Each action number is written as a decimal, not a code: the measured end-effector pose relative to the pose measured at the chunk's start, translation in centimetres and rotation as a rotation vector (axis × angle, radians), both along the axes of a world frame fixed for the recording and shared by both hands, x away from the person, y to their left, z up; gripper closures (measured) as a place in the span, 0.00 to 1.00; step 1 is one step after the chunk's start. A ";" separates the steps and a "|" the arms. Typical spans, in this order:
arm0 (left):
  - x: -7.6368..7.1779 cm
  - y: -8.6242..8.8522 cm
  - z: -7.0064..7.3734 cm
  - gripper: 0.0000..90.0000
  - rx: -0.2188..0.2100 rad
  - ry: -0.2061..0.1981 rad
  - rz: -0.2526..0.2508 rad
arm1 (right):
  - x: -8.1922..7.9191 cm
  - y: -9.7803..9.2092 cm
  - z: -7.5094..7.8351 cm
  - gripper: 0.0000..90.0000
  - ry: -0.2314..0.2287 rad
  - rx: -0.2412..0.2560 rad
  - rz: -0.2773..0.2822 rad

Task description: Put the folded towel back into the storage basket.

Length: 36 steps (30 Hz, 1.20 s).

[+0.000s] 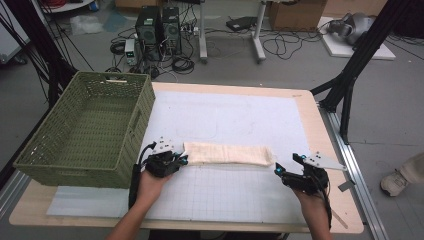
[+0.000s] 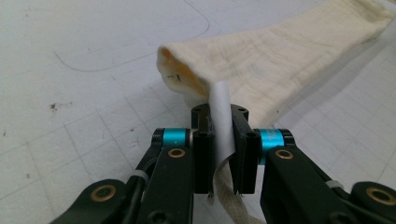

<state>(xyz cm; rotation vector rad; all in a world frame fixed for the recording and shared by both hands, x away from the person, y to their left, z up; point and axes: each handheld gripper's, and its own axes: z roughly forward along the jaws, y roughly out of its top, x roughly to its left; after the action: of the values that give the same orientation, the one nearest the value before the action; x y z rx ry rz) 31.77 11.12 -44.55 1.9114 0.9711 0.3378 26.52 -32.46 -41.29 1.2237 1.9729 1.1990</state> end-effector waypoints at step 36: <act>-0.1 0.6 0.4 0.89 -0.045 -0.006 -0.010 | 6.0 3.9 -3.0 0.53 0.301 -0.075 -0.052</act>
<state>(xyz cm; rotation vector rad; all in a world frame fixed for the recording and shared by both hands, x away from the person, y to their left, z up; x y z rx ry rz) 31.69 11.68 -44.11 1.8733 0.9572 0.3133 32.53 -28.54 -44.30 1.4777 2.1620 0.9499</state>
